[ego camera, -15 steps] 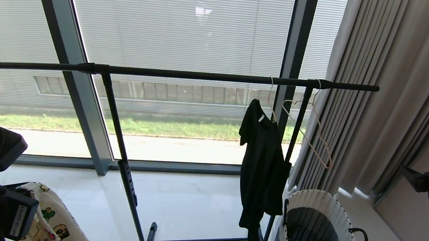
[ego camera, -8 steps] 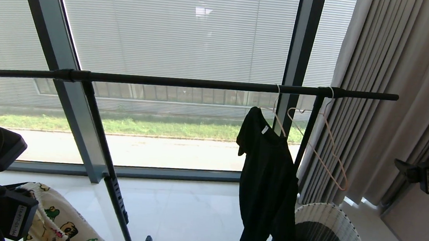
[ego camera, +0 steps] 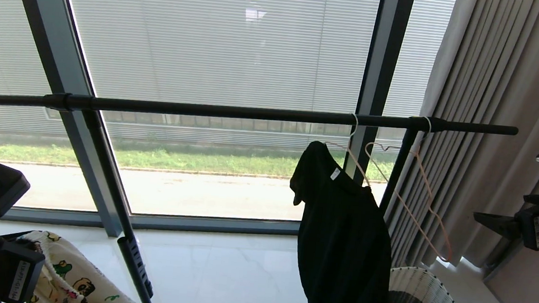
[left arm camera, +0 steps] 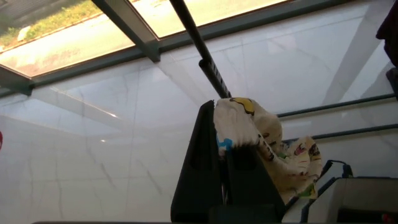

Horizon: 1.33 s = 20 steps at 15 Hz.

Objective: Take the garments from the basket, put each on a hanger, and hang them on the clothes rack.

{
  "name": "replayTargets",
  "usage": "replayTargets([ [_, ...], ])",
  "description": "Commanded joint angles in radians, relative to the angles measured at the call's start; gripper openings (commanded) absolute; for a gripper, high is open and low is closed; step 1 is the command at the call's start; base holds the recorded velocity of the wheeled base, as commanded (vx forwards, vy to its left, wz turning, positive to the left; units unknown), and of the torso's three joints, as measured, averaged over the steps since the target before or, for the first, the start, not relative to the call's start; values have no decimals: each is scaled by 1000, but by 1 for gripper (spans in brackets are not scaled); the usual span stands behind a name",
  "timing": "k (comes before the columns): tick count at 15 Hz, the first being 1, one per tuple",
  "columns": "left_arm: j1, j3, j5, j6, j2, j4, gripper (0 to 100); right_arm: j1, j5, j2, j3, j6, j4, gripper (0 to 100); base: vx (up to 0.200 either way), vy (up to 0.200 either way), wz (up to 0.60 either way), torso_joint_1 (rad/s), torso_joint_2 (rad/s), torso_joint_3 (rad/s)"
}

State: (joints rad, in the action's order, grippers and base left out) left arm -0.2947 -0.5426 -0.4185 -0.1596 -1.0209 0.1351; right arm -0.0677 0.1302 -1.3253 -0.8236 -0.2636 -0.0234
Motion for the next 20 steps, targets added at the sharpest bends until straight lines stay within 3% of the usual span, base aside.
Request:
replayTargets([
  [1,2,3,0,0,10,0,0,69,58,-71,-42,0,33,100,0,0,0,0,0,0],
  [4,5,30,-2,0,25,-23,0,94,140,-216,-45,40,-87,100,0,0,0,0,0,0],
  [7,5,79,-14,-1,25,-107,0,85,161,-334,-46,50,-199,100,0,0,0,0,0,0],
  [9,5,82,-17,-1,22,-109,0,72,198,-396,-54,50,-242,100,0,0,0,0,0,0],
  [11,5,96,-19,-1,27,-109,0,51,244,-459,-97,50,-250,100,0,0,0,0,0,0],
  [17,5,119,-19,-1,33,-111,0,28,239,-635,-256,55,-251,100,0,0,0,0,0,0],
  [20,5,124,-19,-1,35,-109,0,17,241,-672,-305,106,-256,100,0,0,0,0,0,0],
])
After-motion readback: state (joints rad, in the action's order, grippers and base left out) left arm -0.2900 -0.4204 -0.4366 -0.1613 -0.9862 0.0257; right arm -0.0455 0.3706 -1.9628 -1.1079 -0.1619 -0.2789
